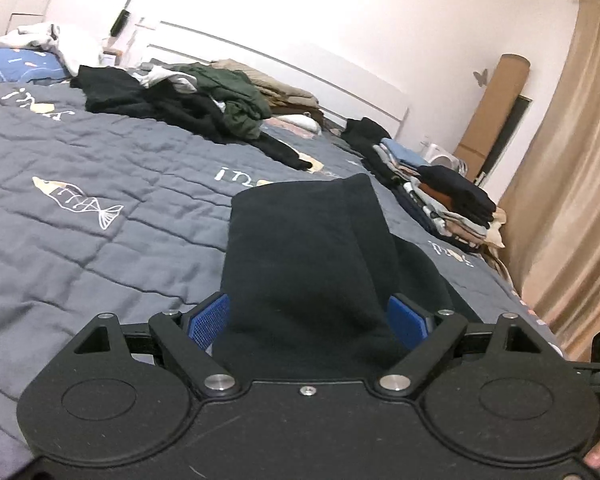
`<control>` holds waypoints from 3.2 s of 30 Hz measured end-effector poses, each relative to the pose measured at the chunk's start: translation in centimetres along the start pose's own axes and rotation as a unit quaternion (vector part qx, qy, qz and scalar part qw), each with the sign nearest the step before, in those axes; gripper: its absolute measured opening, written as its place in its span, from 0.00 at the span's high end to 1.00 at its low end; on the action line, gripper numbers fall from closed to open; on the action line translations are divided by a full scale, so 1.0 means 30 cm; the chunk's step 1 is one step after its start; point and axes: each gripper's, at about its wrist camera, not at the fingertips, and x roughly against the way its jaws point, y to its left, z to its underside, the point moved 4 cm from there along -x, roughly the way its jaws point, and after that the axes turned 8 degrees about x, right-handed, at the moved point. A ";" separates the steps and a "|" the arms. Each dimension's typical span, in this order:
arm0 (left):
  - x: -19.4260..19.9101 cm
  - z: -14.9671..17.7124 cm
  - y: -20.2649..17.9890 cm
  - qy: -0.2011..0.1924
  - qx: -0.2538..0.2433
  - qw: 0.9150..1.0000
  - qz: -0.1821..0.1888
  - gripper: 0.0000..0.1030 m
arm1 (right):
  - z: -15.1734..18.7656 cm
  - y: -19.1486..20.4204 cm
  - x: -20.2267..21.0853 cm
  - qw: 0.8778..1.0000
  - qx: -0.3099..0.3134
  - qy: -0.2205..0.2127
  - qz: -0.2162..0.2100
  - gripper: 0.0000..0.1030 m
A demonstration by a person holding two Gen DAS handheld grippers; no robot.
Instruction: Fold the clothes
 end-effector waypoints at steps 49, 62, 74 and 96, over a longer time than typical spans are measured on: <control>-0.139 0.417 -0.363 -0.019 -0.570 0.818 -0.077 0.17 | -0.121 -0.366 0.310 0.968 -0.141 -0.147 0.144 0.75; -0.253 0.552 -0.369 -0.073 -0.702 0.696 -0.136 0.78 | -0.123 -0.353 0.303 0.964 -0.114 -0.174 0.164 0.74; -0.264 0.563 -0.298 -0.055 -0.754 0.637 -0.151 0.84 | -0.057 -0.426 0.167 0.969 -0.132 -0.082 0.190 0.72; 0.067 0.397 -0.069 0.112 -0.689 0.691 -0.188 0.59 | 0.063 -0.133 -0.020 0.994 -0.074 0.041 0.074 0.73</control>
